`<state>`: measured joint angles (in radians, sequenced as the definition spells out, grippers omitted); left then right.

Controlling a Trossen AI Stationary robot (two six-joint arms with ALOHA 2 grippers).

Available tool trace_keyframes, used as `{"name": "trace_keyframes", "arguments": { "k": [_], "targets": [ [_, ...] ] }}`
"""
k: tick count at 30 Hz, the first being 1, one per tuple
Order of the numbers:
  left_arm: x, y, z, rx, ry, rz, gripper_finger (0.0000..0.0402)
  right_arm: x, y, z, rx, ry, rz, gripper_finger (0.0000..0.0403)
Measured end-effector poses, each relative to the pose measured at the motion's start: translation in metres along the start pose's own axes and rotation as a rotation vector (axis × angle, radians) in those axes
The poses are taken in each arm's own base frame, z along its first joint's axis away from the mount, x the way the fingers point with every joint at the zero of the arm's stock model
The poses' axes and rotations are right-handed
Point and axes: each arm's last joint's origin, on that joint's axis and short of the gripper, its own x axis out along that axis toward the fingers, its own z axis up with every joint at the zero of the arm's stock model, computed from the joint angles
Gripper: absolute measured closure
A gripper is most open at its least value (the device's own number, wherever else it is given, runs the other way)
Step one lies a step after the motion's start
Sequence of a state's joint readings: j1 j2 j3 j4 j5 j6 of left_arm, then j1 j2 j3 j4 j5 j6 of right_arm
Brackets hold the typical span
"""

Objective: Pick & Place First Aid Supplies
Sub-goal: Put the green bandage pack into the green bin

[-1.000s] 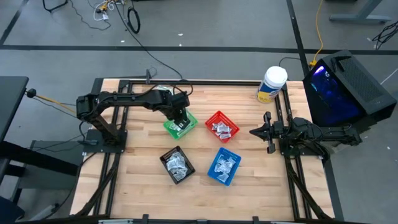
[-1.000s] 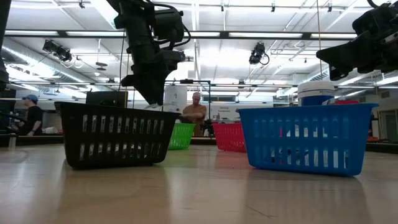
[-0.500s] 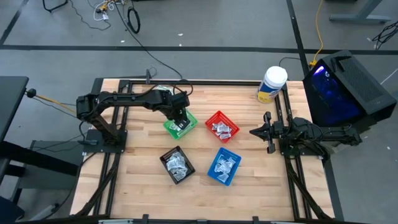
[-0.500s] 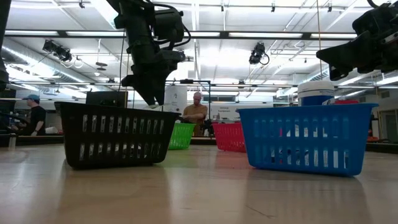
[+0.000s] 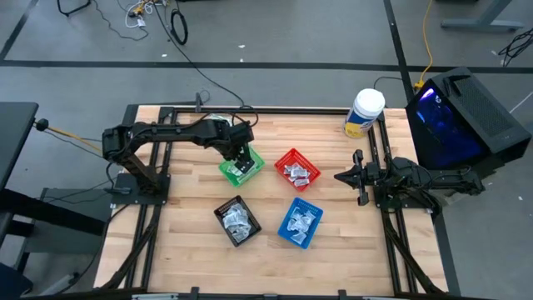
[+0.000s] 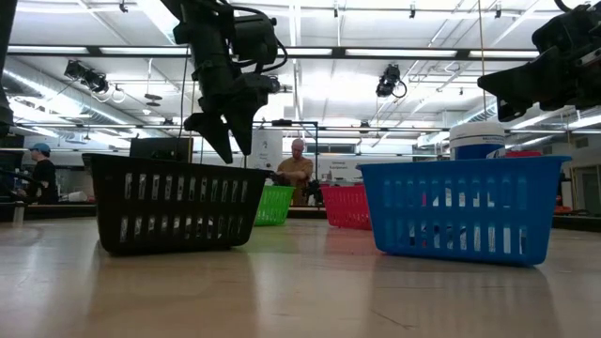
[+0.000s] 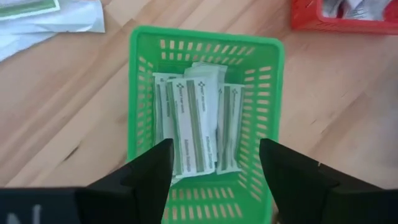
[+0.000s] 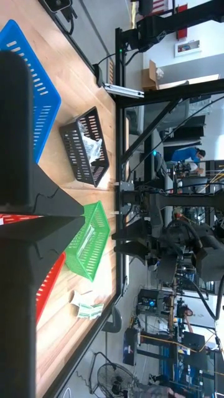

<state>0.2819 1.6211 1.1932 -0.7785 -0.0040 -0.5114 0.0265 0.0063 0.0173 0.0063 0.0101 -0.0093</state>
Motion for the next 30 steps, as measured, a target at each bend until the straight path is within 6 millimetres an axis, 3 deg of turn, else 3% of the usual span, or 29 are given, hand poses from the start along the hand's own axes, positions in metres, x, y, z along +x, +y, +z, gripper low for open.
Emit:
{"name": "trace_keyframes", "arguments": {
  "k": [15, 30],
  "targets": [
    [-0.026, 0.039, 0.039, -0.143, -0.1, -0.037, 0.0154, 0.0, 0.0, 0.0, 0.0, 0.0, 0.0, 0.039],
    [-0.029, 0.069, 0.049, -0.216, -0.12, 0.0, 0.0154, 0.0, 0.0, 0.0, 0.0, 0.0, 0.0, 0.039]
  ]
}}
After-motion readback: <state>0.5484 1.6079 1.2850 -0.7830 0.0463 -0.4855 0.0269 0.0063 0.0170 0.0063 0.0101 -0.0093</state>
